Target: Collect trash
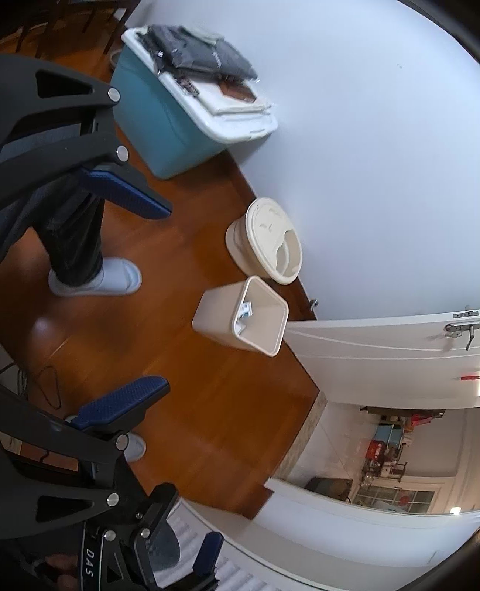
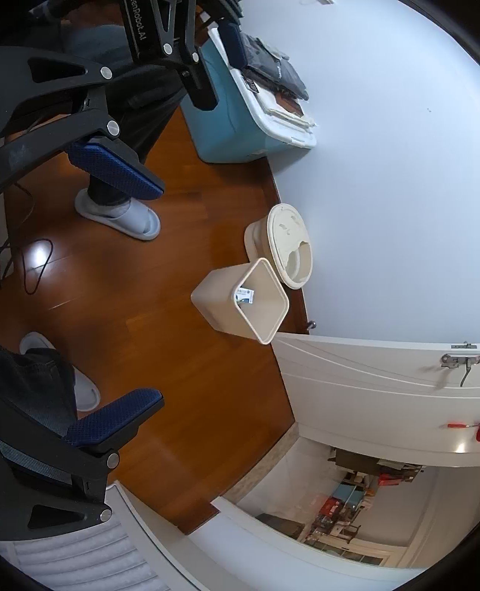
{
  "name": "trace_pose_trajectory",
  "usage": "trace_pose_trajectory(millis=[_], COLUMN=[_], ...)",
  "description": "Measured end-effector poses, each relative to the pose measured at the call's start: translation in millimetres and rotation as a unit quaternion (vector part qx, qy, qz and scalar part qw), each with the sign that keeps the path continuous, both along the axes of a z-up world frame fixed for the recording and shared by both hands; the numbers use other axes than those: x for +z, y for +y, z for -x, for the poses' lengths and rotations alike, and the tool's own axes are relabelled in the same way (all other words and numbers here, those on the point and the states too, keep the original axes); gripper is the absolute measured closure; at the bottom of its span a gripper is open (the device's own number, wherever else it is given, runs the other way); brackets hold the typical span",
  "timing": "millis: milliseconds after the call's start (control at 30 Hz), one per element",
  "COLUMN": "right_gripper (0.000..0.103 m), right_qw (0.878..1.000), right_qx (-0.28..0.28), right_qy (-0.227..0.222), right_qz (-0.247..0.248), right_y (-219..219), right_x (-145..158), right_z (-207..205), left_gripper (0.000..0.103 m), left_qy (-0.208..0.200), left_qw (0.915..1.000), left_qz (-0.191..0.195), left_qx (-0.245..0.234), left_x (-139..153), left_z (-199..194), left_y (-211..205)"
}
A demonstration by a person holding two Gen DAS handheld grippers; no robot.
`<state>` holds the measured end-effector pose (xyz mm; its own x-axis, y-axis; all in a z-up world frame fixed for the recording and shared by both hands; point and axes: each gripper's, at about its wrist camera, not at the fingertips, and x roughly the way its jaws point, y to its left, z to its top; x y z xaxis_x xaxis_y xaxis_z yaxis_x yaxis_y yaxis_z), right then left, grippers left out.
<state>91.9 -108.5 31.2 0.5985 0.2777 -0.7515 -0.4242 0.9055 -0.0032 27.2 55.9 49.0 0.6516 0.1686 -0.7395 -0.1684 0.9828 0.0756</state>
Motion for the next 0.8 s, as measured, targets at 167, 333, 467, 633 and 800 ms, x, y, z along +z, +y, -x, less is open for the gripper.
trace_pose_trajectory(millis=[167,333,467,633,800], right_gripper=[0.000,0.000,0.000,0.000,0.000], right_qw=[1.000,1.000,1.000,1.000,1.000], right_qx=[0.000,0.004,0.006,0.008,0.007], right_qy=[0.005,0.006,0.007,0.007,0.007], right_qz=[0.000,0.002,0.005,0.006,0.007], right_y=[-0.6,1.6,2.2,1.7,2.3], right_x=[-3.5,-4.6,-4.3,-4.7,-5.2], right_z=[-1.2,-1.0,-2.1,-3.0,-2.6], left_gripper=[0.016,0.016,0.016,0.016,0.016], left_qy=[0.008,0.010,0.012,0.014,0.016], left_qw=[0.9999,0.9998,0.9998,0.9997,0.9996], left_qz=[0.006,0.012,0.015,0.019,0.019], left_qx=[-0.003,-0.008,-0.010,-0.010,-0.012], left_x=[-3.7,-3.5,-4.3,-4.6,-4.4], left_z=[-0.6,-1.7,-1.8,-2.0,-2.4], left_y=[0.0,2.3,4.3,5.3,5.3])
